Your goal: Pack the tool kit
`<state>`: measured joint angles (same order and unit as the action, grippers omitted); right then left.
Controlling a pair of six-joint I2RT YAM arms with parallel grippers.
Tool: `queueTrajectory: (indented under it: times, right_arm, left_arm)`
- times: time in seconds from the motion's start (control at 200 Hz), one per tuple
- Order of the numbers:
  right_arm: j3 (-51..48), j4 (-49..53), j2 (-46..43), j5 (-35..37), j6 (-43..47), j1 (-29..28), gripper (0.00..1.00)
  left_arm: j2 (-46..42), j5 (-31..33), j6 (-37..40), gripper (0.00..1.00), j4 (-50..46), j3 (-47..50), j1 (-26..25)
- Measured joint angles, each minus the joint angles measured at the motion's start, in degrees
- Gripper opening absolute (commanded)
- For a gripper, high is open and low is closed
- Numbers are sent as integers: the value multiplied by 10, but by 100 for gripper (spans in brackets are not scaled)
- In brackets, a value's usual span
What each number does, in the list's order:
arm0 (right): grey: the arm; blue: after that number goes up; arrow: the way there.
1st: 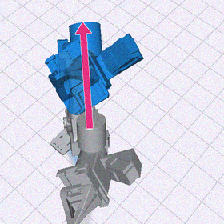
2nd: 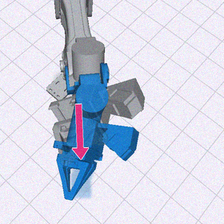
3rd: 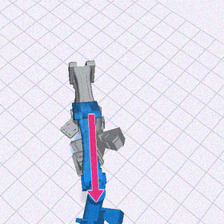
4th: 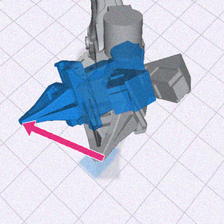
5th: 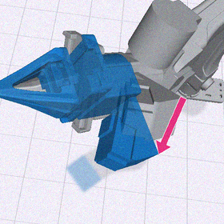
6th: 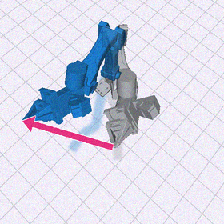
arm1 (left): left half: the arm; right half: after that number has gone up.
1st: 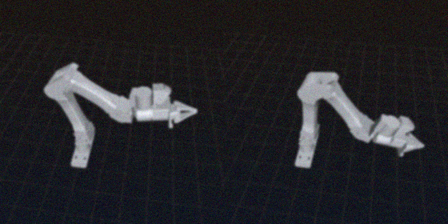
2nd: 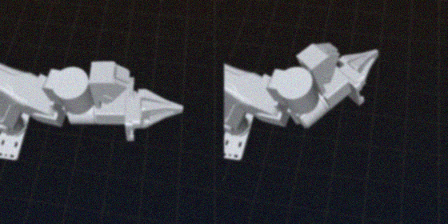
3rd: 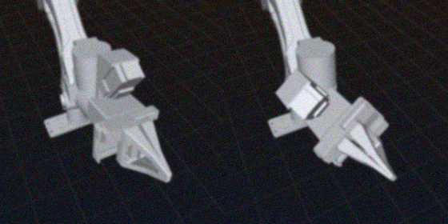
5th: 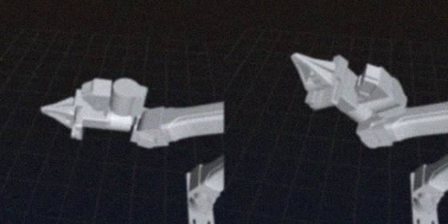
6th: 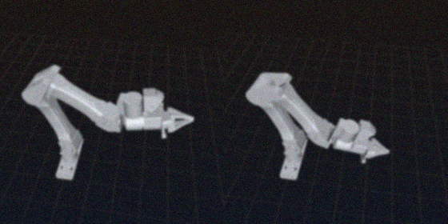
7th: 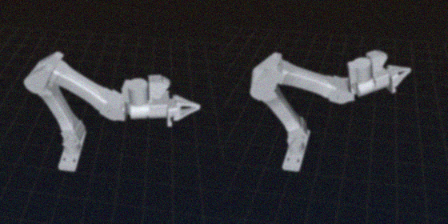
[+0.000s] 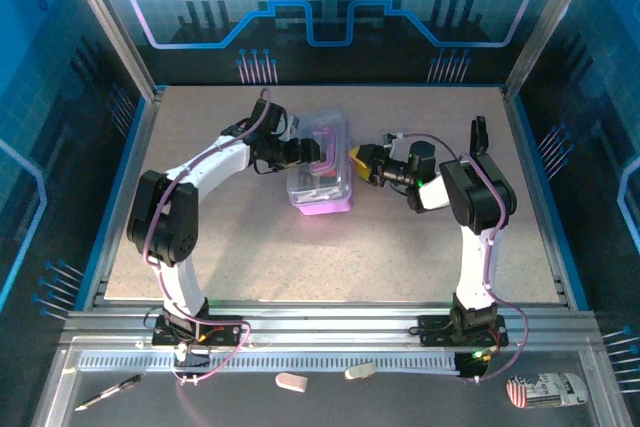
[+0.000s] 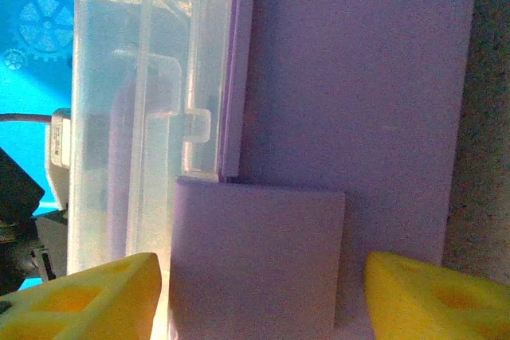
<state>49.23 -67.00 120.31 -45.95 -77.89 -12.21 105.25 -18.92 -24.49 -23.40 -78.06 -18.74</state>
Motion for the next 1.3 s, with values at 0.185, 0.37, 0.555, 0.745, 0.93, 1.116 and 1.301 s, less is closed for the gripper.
queueTrajectory:
  times: [0.185, 0.37, 0.555, 0.745, 0.93, 1.116, 1.301]
  right_arm:
    - [0, -10, -1, 0, -12, 0, 65]
    - [-6, -5, -16, -2, -18, 3, 64]
    - [-18, 6, -33, 0, -16, 14, 59]
    - [-20, -2, -43, -2, -14, 19, 52]
    - [-20, 7, -43, 0, 0, 19, 49]
    - [-20, 58, -45, 7, 43, 18, 49]
    - [-13, 125, -57, 16, 98, 14, 48]
  left_arm:
    - [0, -1, 2, 75, -1, 0, 1]
    - [0, -2, 3, 75, -1, 0, 2]
    - [0, -4, 6, 75, 0, 0, 2]
    - [1, -4, 6, 75, 0, 0, 2]
    - [1, -5, 6, 75, -1, -2, 2]
    - [1, -5, 6, 75, -1, -2, 2]
    - [1, -5, 6, 75, -1, -2, 2]
